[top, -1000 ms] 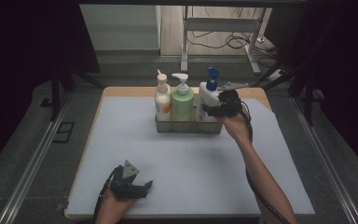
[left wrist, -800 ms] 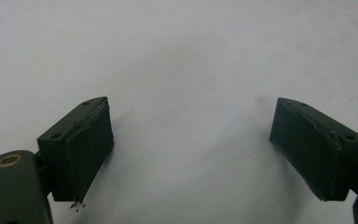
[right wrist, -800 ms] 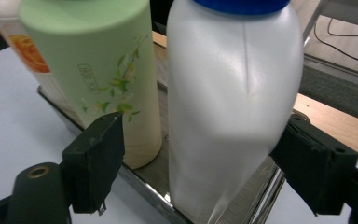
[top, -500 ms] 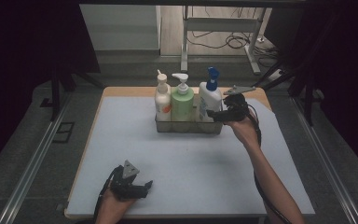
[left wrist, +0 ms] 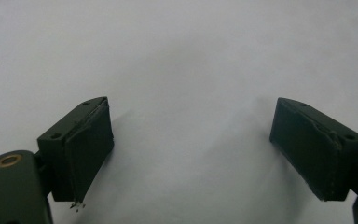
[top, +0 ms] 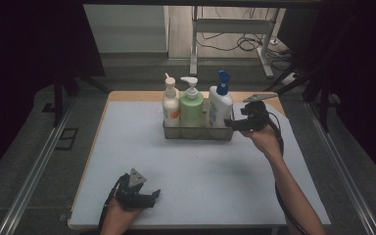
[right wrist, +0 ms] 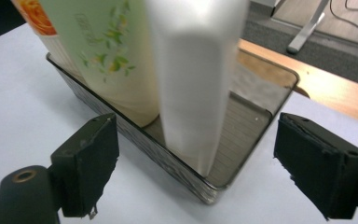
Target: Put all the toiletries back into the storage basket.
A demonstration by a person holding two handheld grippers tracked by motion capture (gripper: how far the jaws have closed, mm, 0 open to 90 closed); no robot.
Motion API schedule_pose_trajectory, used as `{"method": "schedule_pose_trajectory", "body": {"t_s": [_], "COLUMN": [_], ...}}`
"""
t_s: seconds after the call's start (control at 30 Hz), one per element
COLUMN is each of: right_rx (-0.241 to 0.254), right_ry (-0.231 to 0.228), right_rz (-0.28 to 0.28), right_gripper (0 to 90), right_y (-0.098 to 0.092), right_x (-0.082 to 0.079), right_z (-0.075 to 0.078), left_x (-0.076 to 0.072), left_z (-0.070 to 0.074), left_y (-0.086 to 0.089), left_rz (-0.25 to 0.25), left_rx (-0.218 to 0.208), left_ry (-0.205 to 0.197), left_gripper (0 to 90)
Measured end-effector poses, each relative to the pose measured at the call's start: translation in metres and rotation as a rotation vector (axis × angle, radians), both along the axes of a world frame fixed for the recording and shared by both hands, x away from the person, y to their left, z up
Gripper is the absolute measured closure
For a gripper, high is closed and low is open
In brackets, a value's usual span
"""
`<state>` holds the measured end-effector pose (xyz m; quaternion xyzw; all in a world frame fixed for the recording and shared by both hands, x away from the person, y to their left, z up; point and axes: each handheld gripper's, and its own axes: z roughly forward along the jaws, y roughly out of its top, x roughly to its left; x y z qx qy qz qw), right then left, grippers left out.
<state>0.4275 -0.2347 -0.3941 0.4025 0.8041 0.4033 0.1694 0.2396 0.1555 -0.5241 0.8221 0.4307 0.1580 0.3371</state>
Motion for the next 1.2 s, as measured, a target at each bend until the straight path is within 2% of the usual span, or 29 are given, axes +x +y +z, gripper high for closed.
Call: {"method": "schedule_pose_trajectory", "body": {"t_s": [0.07, 0.2, 0.4, 0.67, 0.77, 1.1, 1.2], "right_rx": [0.002, -0.003, -0.039, -0.034, -0.030, -0.031, -0.016], "right_ry": [0.008, 0.018, -0.013, -0.006, -0.003, 0.013, 0.024], "right_rz": [-0.009, -0.031, -0.068, -0.106, -0.106, -0.111, -0.107], "right_gripper": [27.7, 40.3, 61.4, 85.3, 89.7, 90.0, 90.0], "right_y": [-0.004, -0.009, -0.011, -0.013, -0.012, -0.001, 0.001], "right_x": [0.000, 0.002, 0.004, 0.016, 0.021, 0.041, 0.046], "right_z": [0.000, -0.002, -0.005, -0.010, -0.012, -0.021, -0.025], "left_x": [0.000, 0.000, 0.000, 0.000, 0.000, 0.000, 0.000], "left_z": [0.000, 0.000, 0.000, 0.000, 0.000, 0.000, 0.000], "left_y": [0.000, 0.000, 0.000, 0.000, 0.000, 0.000, 0.000], "left_rz": [0.000, 0.000, 0.000, -0.001, 0.000, -0.001, -0.001], "left_rx": [0.000, 0.000, 0.000, 0.000, -0.001, 0.002, 0.002], "left_ry": [0.000, 0.000, 0.000, 0.000, 0.000, 0.001, 0.001], "left_gripper": [12.8, 12.8, 12.8, 12.8, 12.8, 12.8, 12.8]}}
